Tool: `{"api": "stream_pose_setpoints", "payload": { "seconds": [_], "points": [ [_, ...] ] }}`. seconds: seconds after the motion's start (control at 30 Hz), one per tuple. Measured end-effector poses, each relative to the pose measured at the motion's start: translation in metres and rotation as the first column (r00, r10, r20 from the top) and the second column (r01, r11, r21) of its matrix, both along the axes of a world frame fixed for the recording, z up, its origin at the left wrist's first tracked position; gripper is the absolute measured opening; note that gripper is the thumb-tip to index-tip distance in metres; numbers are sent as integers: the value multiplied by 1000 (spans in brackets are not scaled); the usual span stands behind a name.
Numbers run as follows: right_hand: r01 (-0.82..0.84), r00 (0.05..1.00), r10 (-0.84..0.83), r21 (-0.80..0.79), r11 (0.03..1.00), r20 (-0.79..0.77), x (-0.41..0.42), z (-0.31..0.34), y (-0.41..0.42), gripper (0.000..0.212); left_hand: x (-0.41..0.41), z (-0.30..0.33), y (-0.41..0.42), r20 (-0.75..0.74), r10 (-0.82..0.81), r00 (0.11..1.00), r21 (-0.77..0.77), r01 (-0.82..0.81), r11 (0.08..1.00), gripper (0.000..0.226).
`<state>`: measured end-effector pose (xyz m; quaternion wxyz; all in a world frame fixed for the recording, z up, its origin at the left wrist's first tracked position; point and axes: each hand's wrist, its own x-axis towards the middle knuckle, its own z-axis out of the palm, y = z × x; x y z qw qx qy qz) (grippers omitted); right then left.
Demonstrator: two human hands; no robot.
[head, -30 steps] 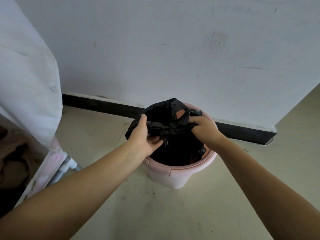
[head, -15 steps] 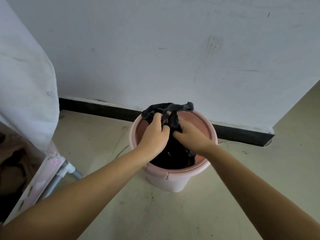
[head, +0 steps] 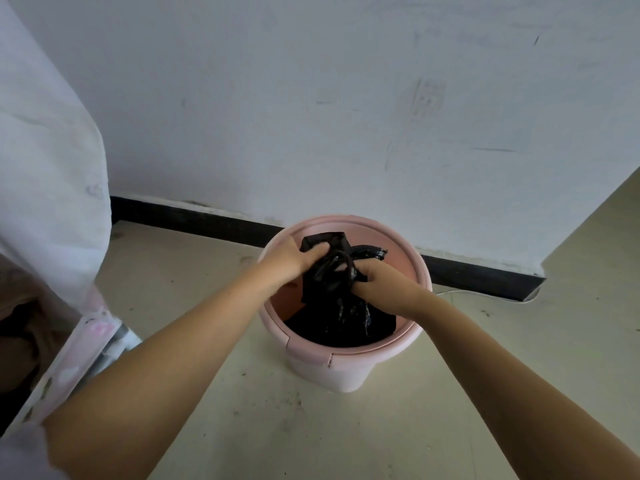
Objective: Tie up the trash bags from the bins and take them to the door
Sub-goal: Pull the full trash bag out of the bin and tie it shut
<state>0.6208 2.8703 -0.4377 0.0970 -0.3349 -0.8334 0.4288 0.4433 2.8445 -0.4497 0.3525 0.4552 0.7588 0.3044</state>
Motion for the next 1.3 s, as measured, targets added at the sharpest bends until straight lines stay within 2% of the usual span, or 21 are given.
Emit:
{"api": "stream_pose_setpoints", "payload": {
  "seconds": [0.1, 0.17, 0.23, 0.3, 0.37, 0.47, 0.5, 0.57, 0.63, 0.67, 0.7, 0.73, 0.77, 0.8, 0.87, 0.9, 0.97, 1.07, 1.17, 1.2, 1.3],
  "points": [
    [-78, 997, 79, -82, 994, -2, 6, 5, 1, 31, 9, -26, 4, 372, -3, 928, -55, 25, 998, 27],
    [-54, 999, 54, -60, 997, -2, 9, 7, 1, 26, 13, -31, 5, 434, 86, 897, -12, -90, 996, 24],
    [92, 995, -91, 22, 995, -50, 12, 8, 7, 28, 15, -27, 6, 266, 89, 960, 71, -112, 991, 23],
    [230, 973, -228, 113, 967, -37, 14, 6, 13, 55, 20, -17, 3, 142, -10, 990, 142, -11, 990, 22],
    [159, 987, -160, 88, 983, 1, 11, 5, 13, 76, 29, -2, -5, 73, -139, 988, 173, 125, 977, 26],
    [-54, 991, 48, 41, 998, 125, -1, -4, 6, 50, 38, 9, -12, -33, -298, 954, 138, 300, 944, 28],
    [-55, 985, 42, 74, 996, 169, -3, -12, 10, 40, 36, 10, -14, -47, -320, 946, 127, 323, 938, 31],
    [2, 965, -46, 168, 986, 257, -1, -17, 15, 23, 25, 12, -18, -96, -265, 960, 196, 279, 940, 36],
    [49, 948, -121, 239, 970, 294, 2, -14, 17, 21, -1, 6, -14, -301, -36, 953, 292, 128, 948, 40],
    [69, 943, -150, 267, 961, 297, 3, -9, 19, 22, -15, 1, -13, -394, 85, 915, 287, 34, 957, 47],
    [162, 950, -220, 250, 954, 220, 2, -4, 20, 24, -28, -8, -14, -407, 171, 897, 227, -82, 970, 58],
    [289, 947, -306, 160, 944, 95, 0, 4, 18, 25, -37, -17, -16, -326, 224, 918, 115, -197, 974, 67],
    [391, 920, -388, 61, 918, -58, -2, 11, 20, 25, -42, -29, -19, -167, 278, 946, -25, -286, 958, 70],
    [422, 894, -415, 8, 907, -171, -4, 20, 23, 22, -42, -37, -25, 34, 343, 939, -146, -335, 931, 64],
    [426, 835, -421, -69, 902, -355, -8, 40, 27, 21, -39, -47, -31, 417, 451, 789, -250, -378, 891, 40],
    [414, 786, -437, -152, 898, -437, -9, 52, 26, 22, -39, -50, -30, 512, 482, 711, -252, -412, 876, 31],
    [360, 704, -453, -276, 891, -547, -9, 74, 25, 22, -36, -53, -25, 596, 488, 637, -213, -461, 861, 29],
    [404, 675, -467, -243, 882, -571, -6, 94, 25, 20, -27, -55, -19, 649, 488, 584, -167, -517, 840, 29],
    [439, 549, -511, -292, 850, -662, 11, 118, 24, 26, -23, -65, -11, 731, 493, 472, -157, -586, 795, 40],
    [436, 498, -521, -318, 841, -694, 19, 128, 26, 25, -21, -67, -9, 743, 506, 439, -152, -625, 766, 43],
    [488, 390, -525, -314, 814, -756, 47, 153, 27, 22, -13, -66, -4, 696, 632, 339, -161, -785, 599, 46]
  ]
}}
